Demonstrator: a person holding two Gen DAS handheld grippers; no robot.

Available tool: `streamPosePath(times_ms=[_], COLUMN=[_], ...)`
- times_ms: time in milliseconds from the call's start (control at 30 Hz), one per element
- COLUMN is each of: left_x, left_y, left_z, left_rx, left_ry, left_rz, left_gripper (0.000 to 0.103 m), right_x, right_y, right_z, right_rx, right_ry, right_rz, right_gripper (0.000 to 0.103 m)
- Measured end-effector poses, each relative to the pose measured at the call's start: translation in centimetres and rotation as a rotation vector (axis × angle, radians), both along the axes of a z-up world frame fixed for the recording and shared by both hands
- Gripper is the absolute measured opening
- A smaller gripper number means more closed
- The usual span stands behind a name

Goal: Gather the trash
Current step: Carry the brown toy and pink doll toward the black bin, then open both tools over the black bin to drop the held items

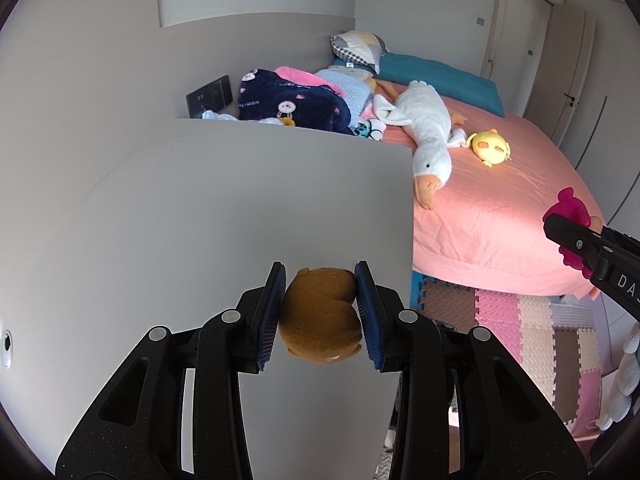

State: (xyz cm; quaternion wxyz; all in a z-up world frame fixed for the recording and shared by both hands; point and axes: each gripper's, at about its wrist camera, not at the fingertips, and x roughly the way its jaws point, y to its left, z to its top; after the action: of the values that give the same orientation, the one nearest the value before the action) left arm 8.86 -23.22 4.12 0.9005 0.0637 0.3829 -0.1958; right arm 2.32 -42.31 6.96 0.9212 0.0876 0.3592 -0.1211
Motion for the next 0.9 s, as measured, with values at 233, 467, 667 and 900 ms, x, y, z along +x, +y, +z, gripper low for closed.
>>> streamPosePath(times_ms=[233,467,667,900], left_x=[-1.0,-2.0,-2.7,-3.5], left_y=[-3.8,-7.1,-9.7,-11.9], left_z=[0.0,-0.2,-0.8,-1.6], left_rx=[0.013,0.026,0.041,0.057], left_ry=[-0.001,0.001,0.01,0.027], left_rz=[-0.071,-0.138,-0.204,-0.256], left_gripper=[0.035,0.035,0.035,0.036], right_x=[-1.5,-2.8,-3.6,-3.6], right_y=[-3.2,-5.9,-8.0,-10.0], right_z=[0.0,-0.1,-0.2,-0.5], right_rx=[0.002,0.007,0.017,0.041], right_ry=[0.0,-0.001,-0.004,0.009], right_rz=[-0.061,-0.113,-0.159,-0.199], right_gripper=[0.041,0.041,0.041,0.041])
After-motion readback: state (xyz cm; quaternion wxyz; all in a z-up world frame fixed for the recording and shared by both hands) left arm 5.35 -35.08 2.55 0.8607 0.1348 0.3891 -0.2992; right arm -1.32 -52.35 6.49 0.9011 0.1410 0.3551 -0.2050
